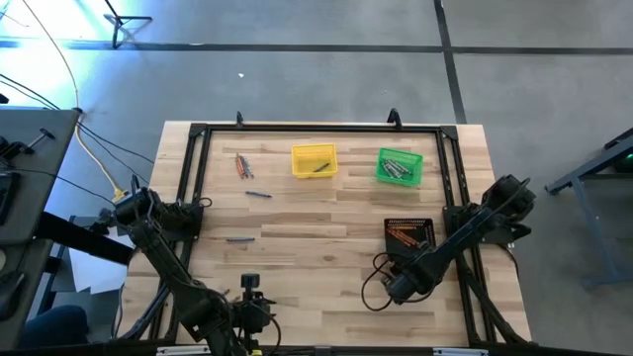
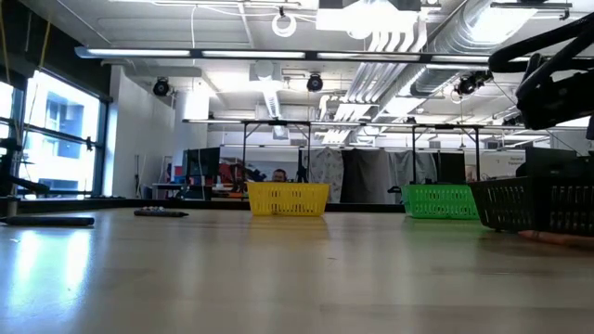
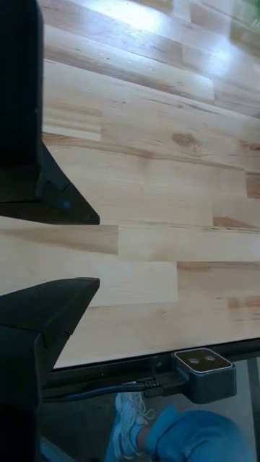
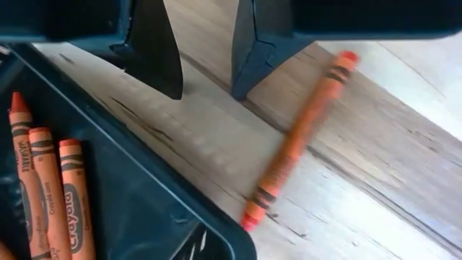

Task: Sort crayons
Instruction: Put the orange crayon into the black basket

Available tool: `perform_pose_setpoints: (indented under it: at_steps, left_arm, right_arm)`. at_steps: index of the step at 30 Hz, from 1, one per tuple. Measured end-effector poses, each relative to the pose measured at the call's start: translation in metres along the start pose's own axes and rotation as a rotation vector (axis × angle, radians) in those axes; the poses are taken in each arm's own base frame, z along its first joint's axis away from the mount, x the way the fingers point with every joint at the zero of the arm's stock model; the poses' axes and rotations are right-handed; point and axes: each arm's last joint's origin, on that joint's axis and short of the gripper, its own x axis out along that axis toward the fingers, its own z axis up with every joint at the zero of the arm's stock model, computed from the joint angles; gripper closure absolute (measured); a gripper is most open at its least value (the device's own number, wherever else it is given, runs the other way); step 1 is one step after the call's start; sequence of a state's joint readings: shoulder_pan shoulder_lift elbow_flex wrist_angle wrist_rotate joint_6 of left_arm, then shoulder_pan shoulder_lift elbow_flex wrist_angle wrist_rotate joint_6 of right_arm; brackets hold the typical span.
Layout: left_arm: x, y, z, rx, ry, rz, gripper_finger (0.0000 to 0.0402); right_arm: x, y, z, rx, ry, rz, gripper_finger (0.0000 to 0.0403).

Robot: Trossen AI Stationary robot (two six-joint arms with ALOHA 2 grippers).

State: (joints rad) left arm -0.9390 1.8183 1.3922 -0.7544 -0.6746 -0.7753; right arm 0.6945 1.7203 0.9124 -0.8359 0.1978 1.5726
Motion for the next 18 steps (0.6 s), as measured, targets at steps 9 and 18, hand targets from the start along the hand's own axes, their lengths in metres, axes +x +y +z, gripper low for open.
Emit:
perform_pose_setpoints:
  at_steps: [9, 18]
  left_arm:
    - [0.000, 0.000, 0.000, 0.000, 0.000, 0.000, 0.0287]
    - [-0.002, -0.002, -0.002, 0.018, 0.006, -0.012, 0.0287]
  right_arm:
    - [-0.020, 0.018, 0.007, 0.021, -0.071, 0.061, 0.0284]
    - [-0.015, 0.036, 0.024, 0.134, -0.206, 0.187, 0.0284]
